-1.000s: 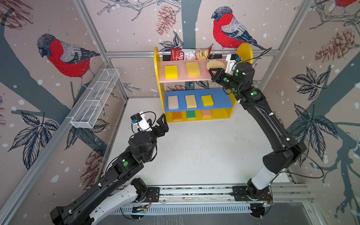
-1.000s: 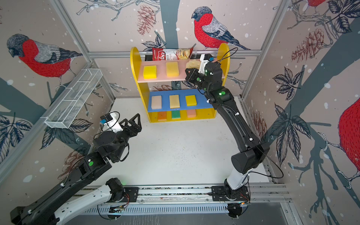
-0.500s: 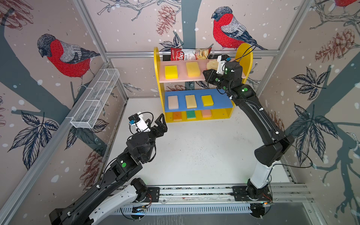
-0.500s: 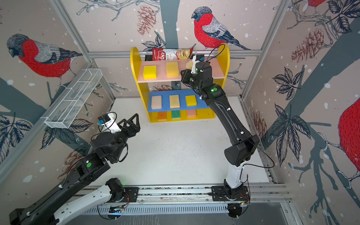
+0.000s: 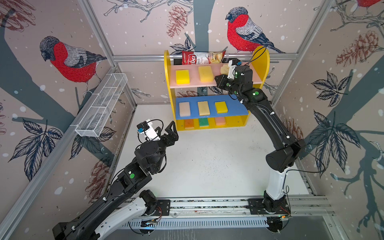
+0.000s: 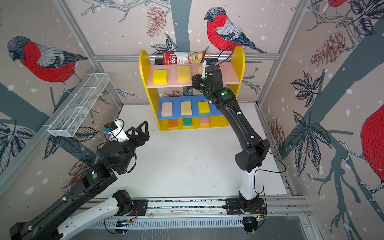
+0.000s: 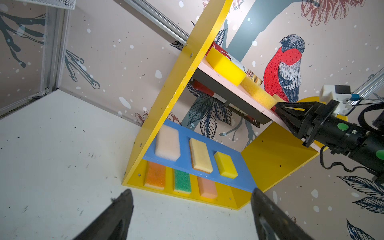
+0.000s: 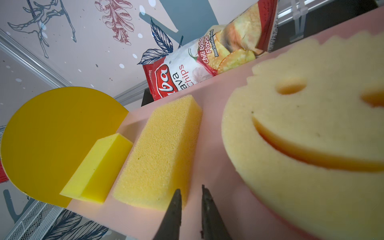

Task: Place and organize the cleaning sponges onto the shelf
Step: 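Push the smiley sponge farther onto the pink shelf with right gripper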

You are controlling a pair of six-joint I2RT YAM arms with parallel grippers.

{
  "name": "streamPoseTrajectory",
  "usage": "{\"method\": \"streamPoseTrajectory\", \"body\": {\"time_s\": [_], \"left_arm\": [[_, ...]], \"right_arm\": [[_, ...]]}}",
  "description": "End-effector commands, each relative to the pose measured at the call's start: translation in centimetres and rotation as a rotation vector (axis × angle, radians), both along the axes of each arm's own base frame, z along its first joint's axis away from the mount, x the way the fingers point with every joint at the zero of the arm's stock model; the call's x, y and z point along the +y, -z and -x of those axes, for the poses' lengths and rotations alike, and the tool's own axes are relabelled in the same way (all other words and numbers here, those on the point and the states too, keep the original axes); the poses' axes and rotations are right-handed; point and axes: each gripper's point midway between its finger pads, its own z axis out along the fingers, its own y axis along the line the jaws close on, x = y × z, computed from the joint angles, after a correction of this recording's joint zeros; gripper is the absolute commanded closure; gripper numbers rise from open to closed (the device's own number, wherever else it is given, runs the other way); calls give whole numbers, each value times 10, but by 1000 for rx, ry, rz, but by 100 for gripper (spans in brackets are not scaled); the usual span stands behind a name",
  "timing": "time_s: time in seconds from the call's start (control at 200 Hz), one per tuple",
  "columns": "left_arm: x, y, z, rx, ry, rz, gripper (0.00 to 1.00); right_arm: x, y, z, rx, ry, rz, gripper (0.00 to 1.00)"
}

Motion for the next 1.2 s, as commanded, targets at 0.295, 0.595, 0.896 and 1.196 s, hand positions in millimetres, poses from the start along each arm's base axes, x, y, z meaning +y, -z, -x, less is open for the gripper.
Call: {"method": "streamPoseTrajectory", "body": {"time_s": [0.295,0.595,0.896,1.196], "left_arm": [[1,-1,0,-1,-1,1,13],[0,1,-1,4,-2,-7,13],[1,-1,-1,1,-3,-6,13],[8,-4,0,-8,-31,-18,13]], "right_arm": [[5,4,-11,-5,11,0,80],[9,8,-12,3,-2,5,80],[-1,-5,-2,-13,-1,0,80],[-45,-54,49,-168,84,7,53]]}}
